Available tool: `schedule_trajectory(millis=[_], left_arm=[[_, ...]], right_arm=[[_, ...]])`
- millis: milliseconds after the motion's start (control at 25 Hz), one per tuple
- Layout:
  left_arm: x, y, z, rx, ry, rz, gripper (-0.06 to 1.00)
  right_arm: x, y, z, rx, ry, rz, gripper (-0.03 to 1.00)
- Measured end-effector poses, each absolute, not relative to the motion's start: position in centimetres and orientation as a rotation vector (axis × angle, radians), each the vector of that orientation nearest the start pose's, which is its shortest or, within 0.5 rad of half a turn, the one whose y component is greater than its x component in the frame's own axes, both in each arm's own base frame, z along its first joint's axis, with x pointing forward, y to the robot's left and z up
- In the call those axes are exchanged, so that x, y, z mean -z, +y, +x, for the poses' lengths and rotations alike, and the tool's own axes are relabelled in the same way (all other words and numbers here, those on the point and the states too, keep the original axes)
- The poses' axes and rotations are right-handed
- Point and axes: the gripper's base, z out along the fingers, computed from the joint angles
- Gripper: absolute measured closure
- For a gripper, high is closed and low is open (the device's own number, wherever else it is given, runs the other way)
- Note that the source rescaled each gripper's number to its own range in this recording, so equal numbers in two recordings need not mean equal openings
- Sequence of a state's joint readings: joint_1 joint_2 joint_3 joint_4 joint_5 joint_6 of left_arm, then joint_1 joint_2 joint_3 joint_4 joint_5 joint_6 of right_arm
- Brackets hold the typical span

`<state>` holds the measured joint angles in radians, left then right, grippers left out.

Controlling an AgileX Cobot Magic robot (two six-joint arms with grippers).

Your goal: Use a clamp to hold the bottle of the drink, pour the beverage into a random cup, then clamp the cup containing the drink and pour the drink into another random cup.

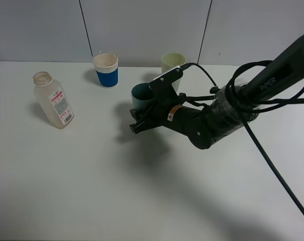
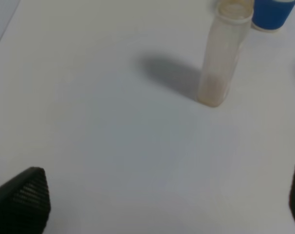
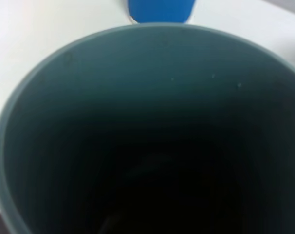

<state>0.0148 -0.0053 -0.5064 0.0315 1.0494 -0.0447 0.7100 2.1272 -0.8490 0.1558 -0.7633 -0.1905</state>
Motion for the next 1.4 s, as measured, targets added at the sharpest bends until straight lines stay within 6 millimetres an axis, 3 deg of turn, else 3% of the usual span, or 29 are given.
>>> schedule_trajectory(millis=[960, 1000, 1040, 1160, 1200, 1280, 1400], left_arm=[[-28.0, 0.24, -0.61, -0.019, 2.02, -0.062, -0.06], [-28.0, 0.24, -0.61, -0.019, 2.02, -0.062, -0.06], [-28.0, 0.24, -0.61, -0.019, 2.02, -0.062, -0.06], [-28.0, 0.24, -0.61, -0.019, 2.02, -0.062, -0.06], [-28.0, 0.24, -0.61, -0.019, 2.02, -0.062, -0.06], [-28.0, 0.24, -0.61, -0.019, 2.02, -0.062, -0.06], [-28.0, 0.23, -0.61, -0.017, 2.02, -0.061, -0.06]], right_arm=[[-7.27, 23.87, 29.35, -0.3, 1.849, -0.728, 0.96], [-7.27, 23.89, 29.34, -0.301, 1.848, -0.731, 0.91], [-7.28, 23.89, 29.35, -0.301, 1.847, -0.73, 0.79], [-7.31, 23.9, 29.35, -0.301, 1.843, -0.73, 0.24], [-7.31, 23.9, 29.35, -0.301, 1.843, -0.73, 0.15], [-7.32, 23.9, 29.36, -0.302, 1.842, -0.729, 0.05], [-7.39, 23.91, 29.37, -0.302, 1.84, -0.728, 0.0]])
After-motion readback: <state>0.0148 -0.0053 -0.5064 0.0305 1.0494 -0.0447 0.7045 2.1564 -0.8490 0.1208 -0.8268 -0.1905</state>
